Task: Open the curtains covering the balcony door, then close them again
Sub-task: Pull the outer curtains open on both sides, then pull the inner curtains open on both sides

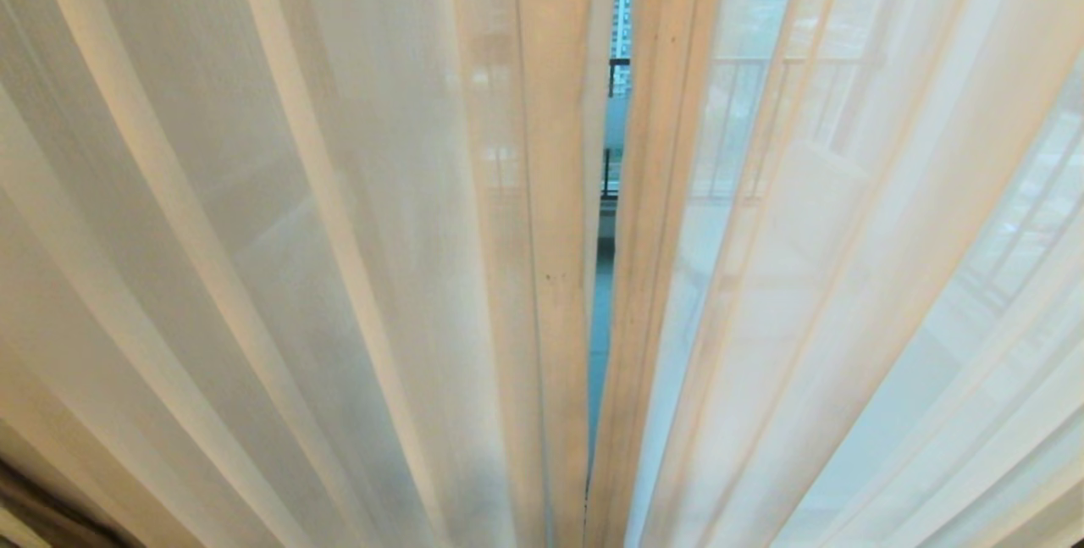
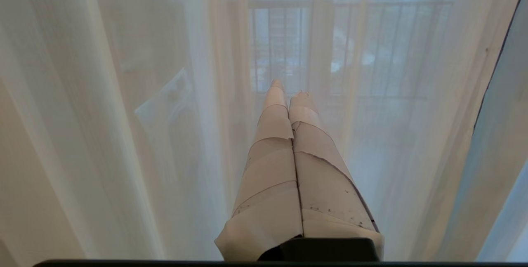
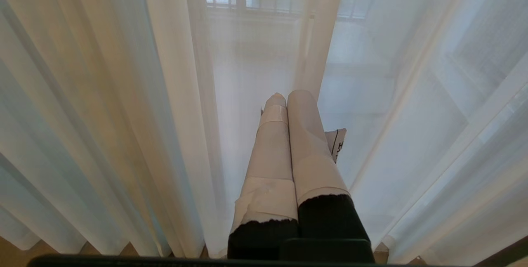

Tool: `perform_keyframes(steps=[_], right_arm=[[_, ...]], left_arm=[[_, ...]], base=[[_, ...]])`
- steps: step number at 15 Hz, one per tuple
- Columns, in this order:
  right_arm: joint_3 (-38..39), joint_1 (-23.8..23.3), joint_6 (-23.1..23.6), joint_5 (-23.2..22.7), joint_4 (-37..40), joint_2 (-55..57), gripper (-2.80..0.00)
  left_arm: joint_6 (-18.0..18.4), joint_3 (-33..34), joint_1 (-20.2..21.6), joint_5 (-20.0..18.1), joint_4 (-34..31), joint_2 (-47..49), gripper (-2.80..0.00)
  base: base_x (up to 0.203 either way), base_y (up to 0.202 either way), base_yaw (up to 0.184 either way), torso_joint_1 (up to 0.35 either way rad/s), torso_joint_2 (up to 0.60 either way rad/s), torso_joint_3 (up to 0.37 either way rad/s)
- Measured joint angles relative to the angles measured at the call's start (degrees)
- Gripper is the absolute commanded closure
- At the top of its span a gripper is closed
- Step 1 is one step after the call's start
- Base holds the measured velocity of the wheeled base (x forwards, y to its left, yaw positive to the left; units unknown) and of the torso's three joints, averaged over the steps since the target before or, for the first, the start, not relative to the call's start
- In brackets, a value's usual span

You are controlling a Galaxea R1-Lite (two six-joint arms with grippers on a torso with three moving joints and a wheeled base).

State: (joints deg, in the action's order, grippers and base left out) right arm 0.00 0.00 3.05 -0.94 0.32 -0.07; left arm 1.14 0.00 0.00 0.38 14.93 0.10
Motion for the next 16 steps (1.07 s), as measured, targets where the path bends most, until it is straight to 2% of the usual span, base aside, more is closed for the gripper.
perform_keyframes(steps=[2, 6, 11, 16], right_arm=[[0.0, 0.0, 0.0, 0.0, 0.0, 0.0, 0.00], [0.0, 0.0, 0.0, 0.0, 0.0, 0.0, 0.00], [0.0, 0.0, 0.0, 0.0, 0.0, 0.0, 0.00], [0.0, 0.0, 0.0, 0.0, 0.0, 0.0, 0.00]], left_arm=[[1.5, 0.0, 0.0, -0.4, -1.9, 0.0, 0.00], [1.7, -2.4, 0.0, -1.8, -3.6, 0.0, 0.00], [0.7, -15.0, 0.0, -6.4, -14.2, 0.8, 0.00], [0.2, -27.2, -0.8, -9.0, -16.1, 12.7, 0.00]], base=[[0.000, 0.000, 0.000, 0.000, 0.00, 0.000], [0.000, 0.000, 0.000, 0.000, 0.00, 0.000], [0.000, 0.000, 0.000, 0.000, 0.00, 0.000], [0.000, 0.000, 0.000, 0.000, 0.00, 0.000]])
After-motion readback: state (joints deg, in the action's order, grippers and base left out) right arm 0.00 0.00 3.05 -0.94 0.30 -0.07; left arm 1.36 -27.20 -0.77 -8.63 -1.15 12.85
